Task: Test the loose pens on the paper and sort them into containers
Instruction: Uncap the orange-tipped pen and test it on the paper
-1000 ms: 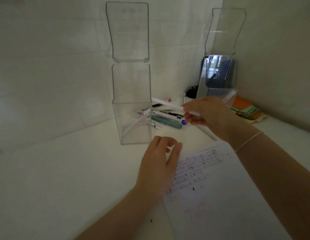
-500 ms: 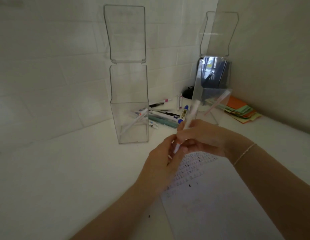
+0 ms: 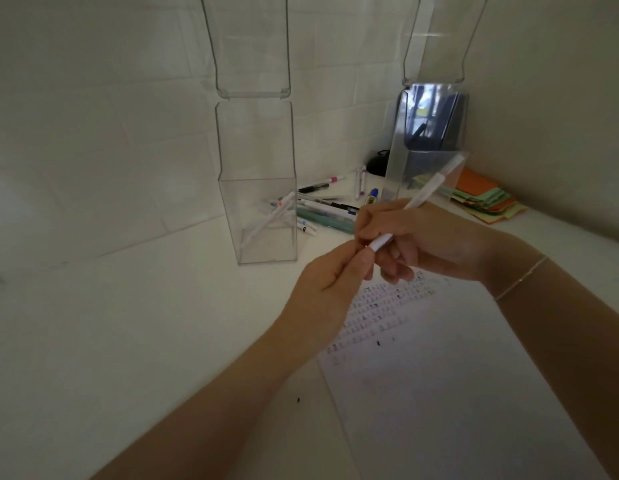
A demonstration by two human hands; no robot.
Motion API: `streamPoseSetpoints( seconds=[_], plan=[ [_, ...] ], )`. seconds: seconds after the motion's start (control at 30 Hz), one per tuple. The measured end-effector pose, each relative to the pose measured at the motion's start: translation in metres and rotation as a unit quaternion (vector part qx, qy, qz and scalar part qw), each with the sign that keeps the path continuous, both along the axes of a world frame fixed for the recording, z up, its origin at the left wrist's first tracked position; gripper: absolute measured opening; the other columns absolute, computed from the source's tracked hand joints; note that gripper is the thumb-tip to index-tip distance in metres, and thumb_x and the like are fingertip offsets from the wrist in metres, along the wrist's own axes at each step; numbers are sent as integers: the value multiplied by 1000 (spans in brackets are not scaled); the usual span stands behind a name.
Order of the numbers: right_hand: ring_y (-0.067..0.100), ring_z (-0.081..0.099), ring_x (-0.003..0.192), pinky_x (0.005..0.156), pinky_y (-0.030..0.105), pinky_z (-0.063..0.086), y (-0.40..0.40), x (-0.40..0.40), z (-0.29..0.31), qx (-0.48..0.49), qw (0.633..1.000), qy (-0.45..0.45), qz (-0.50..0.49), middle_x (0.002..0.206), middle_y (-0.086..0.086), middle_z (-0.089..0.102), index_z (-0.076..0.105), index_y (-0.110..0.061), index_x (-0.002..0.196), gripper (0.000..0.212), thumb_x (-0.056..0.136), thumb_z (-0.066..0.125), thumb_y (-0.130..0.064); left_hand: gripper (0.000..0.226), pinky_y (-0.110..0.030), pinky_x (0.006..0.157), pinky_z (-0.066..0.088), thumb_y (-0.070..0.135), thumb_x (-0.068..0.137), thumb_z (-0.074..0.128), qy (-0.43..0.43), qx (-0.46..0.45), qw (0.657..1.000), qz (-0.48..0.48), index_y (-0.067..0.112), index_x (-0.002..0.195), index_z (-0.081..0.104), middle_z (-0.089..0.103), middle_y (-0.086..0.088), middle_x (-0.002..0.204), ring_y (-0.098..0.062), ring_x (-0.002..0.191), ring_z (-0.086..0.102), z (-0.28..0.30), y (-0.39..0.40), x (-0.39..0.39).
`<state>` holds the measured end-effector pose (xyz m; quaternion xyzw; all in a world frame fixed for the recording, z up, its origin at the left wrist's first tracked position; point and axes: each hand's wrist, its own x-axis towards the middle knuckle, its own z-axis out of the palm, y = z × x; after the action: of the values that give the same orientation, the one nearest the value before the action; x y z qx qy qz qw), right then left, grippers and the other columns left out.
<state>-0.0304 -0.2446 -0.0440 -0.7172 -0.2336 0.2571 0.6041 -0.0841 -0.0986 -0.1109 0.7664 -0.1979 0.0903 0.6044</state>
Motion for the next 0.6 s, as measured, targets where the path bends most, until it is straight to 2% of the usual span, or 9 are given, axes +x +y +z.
streamPoseSetpoints(
  seconds=[0.07, 0.2, 0.33, 0.5, 0.6],
  plan=[
    [18, 46, 39, 42, 25, 44, -3, -1, -3, 24, 999, 26, 19, 60, 18, 52, 54, 1, 80, 12, 89, 49, -7, 31, -18, 42, 24, 24, 99, 39, 57, -57, 996, -49, 14, 70, 47, 35, 10, 47, -5, 42, 25, 2, 1, 0],
    [16, 46, 36, 43, 24, 43, -9, -7, -8, 51, 998, 43, 22, 47, 10, 53, 52, -1, 78, 14, 89, 43, -3, 32, -24, 41, 17, 20, 98, 38, 143, -123, 976, -108, 10, 68, 43, 26, 7, 48, -7, 40, 18, 7, -3, -3],
    [16, 43, 35, 41, 22, 40, -13, -11, -4, 66, 998, 11, 3, 43, 10, 50, 61, 4, 84, 23, 89, 38, 2, 29, -15, 36, 24, 29, 88, 42, 179, -178, 953, -169, 12, 64, 41, 25, 9, 46, -5, 38, 18, 14, -7, -7],
    [18, 49, 42, 38, 20, 36, -14, -11, 5, 43, 999, 5, 14, 45, 8, 55, 64, 4, 78, 31, 89, 36, -1, 23, -15, 37, 25, 27, 88, 44, 215, -222, 927, -212, 12, 71, 47, 22, 8, 47, -4, 38, 18, 18, -4, -7],
    [18, 45, 44, 42, 24, 31, -15, -6, 7, 15, 1000, 16, 11, 46, 9, 52, 65, 4, 77, 34, 90, 34, -2, 26, -14, 37, 26, 26, 89, 44, 238, -237, 917, -213, 21, 65, 53, 23, 9, 47, -5, 38, 18, 17, -3, -9]
  ],
)
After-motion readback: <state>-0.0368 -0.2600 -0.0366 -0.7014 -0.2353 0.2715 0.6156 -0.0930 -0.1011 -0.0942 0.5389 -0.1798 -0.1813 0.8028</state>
